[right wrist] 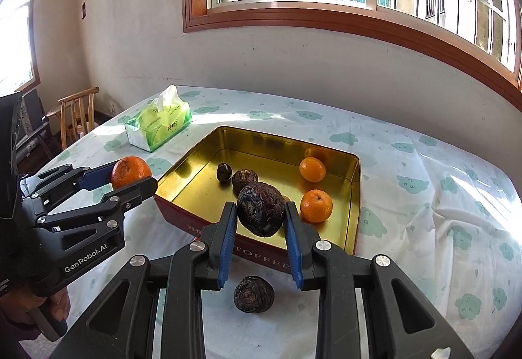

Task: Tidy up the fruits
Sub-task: 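Hold the dark fruit in the right tool and the orange in the left tool above the tin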

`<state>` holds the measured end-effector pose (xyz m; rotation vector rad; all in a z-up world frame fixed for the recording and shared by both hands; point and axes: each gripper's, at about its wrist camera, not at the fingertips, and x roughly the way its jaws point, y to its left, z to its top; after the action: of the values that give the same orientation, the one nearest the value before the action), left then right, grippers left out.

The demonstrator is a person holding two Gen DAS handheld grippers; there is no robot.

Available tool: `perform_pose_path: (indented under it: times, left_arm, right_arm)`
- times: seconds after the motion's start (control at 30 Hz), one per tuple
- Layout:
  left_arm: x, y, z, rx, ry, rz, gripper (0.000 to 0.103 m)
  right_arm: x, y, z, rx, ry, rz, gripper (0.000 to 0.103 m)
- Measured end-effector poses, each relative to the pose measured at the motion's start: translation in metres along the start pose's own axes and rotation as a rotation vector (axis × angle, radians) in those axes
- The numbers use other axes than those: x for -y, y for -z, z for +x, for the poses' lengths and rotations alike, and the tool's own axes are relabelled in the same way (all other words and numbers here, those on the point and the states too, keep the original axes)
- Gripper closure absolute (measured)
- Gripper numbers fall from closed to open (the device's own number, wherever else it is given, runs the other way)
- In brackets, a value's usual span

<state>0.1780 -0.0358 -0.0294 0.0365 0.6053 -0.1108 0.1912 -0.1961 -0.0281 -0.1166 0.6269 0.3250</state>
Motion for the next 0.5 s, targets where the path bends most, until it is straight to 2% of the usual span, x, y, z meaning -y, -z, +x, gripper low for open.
perform_pose_path:
  times: [0.5]
  left_arm:
    - [0.006, -0.019, 0.018, 0.023, 0.001, 0.013, 0.061]
  right_arm:
    - [0.006, -0.013, 0.013, 0.009, 0.013, -0.002, 0.077]
